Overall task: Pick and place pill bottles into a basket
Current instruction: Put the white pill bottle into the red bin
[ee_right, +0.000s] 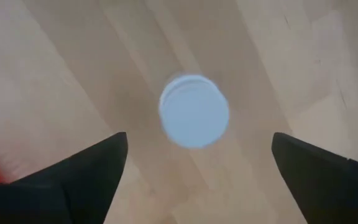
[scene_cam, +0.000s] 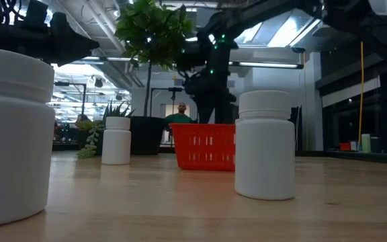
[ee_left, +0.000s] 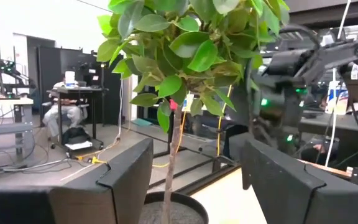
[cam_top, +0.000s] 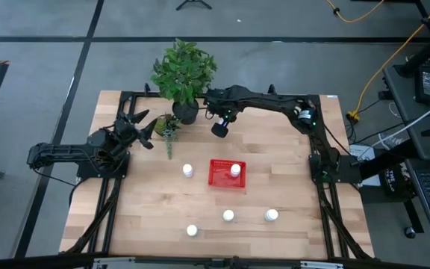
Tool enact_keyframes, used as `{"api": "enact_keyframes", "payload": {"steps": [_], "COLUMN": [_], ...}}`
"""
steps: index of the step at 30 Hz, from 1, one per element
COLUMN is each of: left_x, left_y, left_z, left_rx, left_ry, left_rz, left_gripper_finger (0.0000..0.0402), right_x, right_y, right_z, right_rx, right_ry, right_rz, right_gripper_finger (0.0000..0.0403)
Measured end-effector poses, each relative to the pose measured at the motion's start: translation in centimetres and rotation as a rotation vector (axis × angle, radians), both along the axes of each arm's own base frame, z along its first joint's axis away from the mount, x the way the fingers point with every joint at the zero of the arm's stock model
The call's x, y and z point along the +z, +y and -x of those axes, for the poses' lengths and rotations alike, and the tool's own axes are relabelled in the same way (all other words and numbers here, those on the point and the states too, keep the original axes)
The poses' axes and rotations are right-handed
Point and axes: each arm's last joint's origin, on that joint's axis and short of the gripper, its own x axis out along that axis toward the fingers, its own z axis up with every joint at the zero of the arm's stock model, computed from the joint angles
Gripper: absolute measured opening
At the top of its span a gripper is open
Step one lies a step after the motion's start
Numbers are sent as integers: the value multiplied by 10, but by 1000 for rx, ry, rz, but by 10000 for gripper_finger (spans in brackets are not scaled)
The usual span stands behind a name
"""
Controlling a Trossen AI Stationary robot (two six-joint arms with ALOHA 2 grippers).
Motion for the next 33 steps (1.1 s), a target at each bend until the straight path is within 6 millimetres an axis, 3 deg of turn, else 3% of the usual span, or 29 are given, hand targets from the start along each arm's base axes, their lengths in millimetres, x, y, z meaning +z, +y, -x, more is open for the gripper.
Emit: {"api": "enact_keyframes", "payload": {"steps": [6,18,23,33], "left_x": [0,0,0,0], "left_y": [0,0,0,0], "left_z": [0,0,0,0], "left_rx": [-1,-1,-1,-5], "left_ry": [-1,-2,-2,-20], "left_rz": [0,1,1,19], "left_gripper_finger": [246,246,245,246], "right_x": [-15,-17,-34,-35], "right_y": [-11,-15,-15,-15], "right_z": [-2,-7,-9,-9], "right_rx": [-15,-14,-14,-18], "right_ry": [10,-57,-16,-17], "right_rz": [-3,-21,-67,-68], "right_gripper_finger": [398,397,376,323]}}
